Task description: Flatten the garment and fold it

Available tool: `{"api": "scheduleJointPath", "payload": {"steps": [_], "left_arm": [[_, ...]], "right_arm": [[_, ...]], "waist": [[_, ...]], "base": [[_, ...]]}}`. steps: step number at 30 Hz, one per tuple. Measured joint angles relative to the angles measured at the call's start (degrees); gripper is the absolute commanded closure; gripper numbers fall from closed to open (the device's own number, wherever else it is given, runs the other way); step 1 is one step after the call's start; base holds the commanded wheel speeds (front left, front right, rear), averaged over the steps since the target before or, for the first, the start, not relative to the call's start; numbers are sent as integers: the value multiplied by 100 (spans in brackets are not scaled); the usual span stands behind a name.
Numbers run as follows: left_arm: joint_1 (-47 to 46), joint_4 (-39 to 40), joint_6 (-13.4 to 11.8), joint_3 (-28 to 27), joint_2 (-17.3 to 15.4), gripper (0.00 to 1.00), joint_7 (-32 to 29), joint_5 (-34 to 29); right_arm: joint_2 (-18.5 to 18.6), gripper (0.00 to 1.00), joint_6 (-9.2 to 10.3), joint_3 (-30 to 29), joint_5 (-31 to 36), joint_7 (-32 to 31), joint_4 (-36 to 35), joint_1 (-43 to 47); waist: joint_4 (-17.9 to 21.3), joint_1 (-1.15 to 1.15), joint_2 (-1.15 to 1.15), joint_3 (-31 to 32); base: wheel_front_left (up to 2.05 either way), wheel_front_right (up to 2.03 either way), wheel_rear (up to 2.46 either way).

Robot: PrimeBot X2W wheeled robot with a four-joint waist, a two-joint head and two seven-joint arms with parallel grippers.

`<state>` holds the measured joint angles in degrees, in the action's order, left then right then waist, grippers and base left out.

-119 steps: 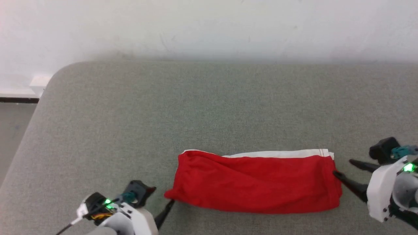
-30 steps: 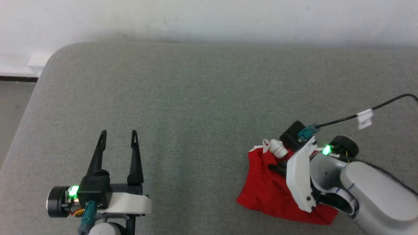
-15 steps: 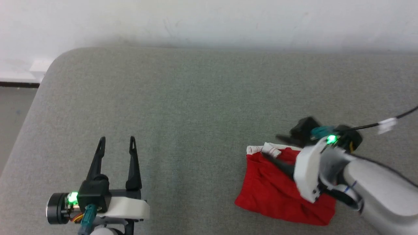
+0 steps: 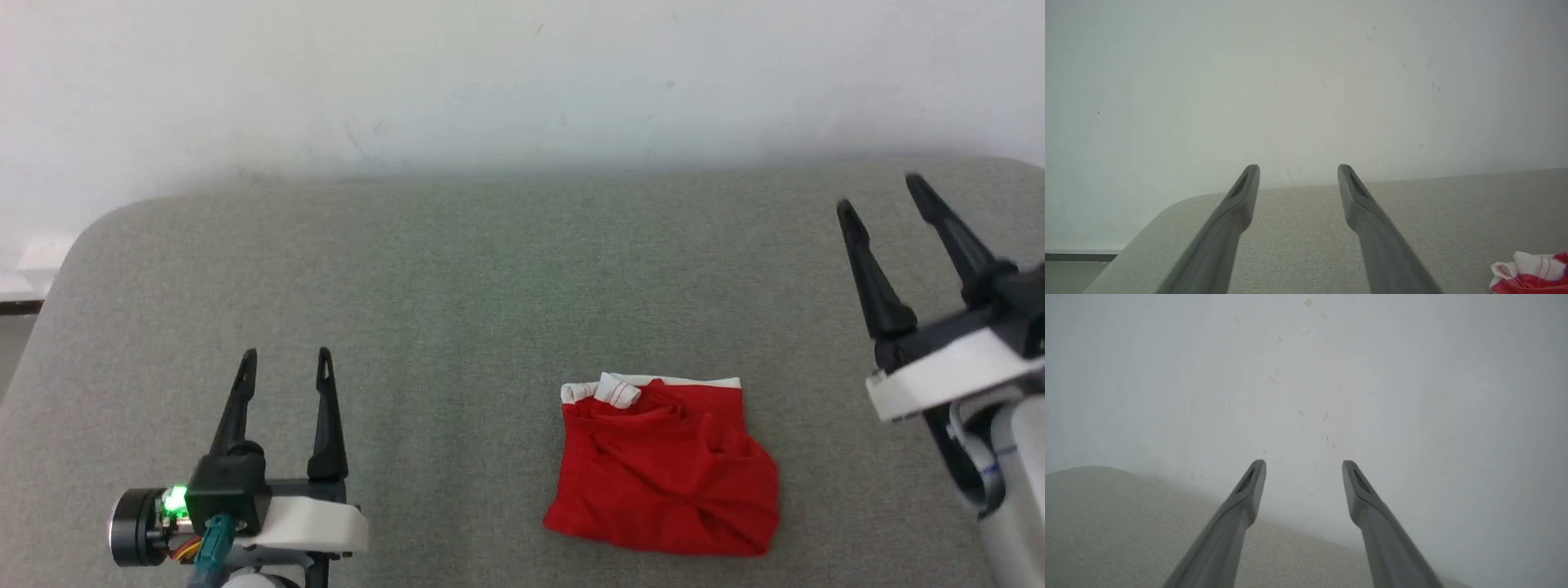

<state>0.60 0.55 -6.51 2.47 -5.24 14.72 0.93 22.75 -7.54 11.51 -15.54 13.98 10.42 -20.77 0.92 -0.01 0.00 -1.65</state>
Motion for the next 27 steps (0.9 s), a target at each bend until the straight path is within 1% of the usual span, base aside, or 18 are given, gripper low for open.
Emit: {"api": "scheduleJointPath", "payload": {"steps": [4,8,12,15,19,21,24,26,27], "left_arm": [[9,27,63,-5,7,0,1,60],[74,30,100,-15,15,0,1,68],[195,-10,143,-41,18,0,1,68],[255,-9,149,-51,21,0,1,68],[286,-19,152,-65,29,0,1,68],[285,-20,152,-76,37,0,1,68],[284,-19,189,-81,51,0,1,68],[280,-18,191,-82,58,0,1,68],[277,-16,191,-82,62,0,1,68]], "right_arm": [[-706,0,0,-844,391,70,-356,840],[-1283,0,1,-1285,624,76,-813,1583],[-1657,0,0,-1419,721,76,-1017,2172],[-1767,0,1,-1460,775,76,-1123,2360],[-1771,0,1,-1448,858,76,-1282,2317],[-1641,0,1,-1415,875,76,-1326,2087],[-1201,0,1,-1210,824,34,-1217,1461],[-845,0,1,-933,672,-382,-1079,1005],[-667,0,1,-756,537,-750,-981,797]], "waist": [[82,0,0,101],[97,0,0,140],[77,0,0,155],[56,0,0,148],[30,1,0,125],[31,1,0,117],[33,1,0,114],[22,1,0,101],[15,1,0,90]], "base": [[0,0,0],[0,0,0],[0,0,0],[0,0,0],[0,0,0],[0,0,0],[0,0,0],[0,0,0],[0,0,0]]}}
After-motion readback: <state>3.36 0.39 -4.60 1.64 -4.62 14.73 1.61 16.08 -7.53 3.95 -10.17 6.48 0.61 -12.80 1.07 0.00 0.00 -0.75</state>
